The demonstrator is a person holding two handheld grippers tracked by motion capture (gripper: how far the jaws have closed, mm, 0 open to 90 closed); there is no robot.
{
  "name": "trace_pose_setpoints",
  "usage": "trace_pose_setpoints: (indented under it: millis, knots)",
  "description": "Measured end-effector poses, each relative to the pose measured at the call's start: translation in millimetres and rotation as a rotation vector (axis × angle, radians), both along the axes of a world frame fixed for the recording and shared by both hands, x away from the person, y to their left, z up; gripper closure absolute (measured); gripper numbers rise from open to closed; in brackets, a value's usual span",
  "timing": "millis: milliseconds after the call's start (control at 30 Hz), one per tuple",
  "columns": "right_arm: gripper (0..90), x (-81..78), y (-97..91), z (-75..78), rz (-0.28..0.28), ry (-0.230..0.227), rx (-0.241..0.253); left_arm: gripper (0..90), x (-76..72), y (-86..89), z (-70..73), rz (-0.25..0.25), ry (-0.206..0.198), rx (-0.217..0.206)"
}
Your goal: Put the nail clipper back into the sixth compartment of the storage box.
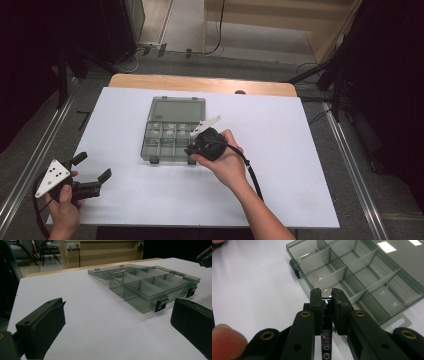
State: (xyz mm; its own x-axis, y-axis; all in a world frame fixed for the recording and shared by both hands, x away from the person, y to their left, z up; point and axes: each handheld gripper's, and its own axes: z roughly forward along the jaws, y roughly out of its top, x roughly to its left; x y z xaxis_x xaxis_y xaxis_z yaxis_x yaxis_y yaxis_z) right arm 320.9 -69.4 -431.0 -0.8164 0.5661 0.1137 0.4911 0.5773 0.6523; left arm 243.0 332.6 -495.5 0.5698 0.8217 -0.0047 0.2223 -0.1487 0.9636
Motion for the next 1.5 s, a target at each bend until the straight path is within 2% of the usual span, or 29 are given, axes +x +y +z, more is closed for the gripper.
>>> trace_pose_setpoints:
  millis: [1000,1500]
  knots:
    - [81.5,20.6,49.7,0.8,0.017,-0.001,0.0,0.0,-0.1,0.5,0.1,-0.005,0.0,-0.007]
    - [81.4,32.8,67.8,-8.2,-0.026,0.004,0.02,0.0,0.1,1.0,0.2,-0.012,0.0,-0.011]
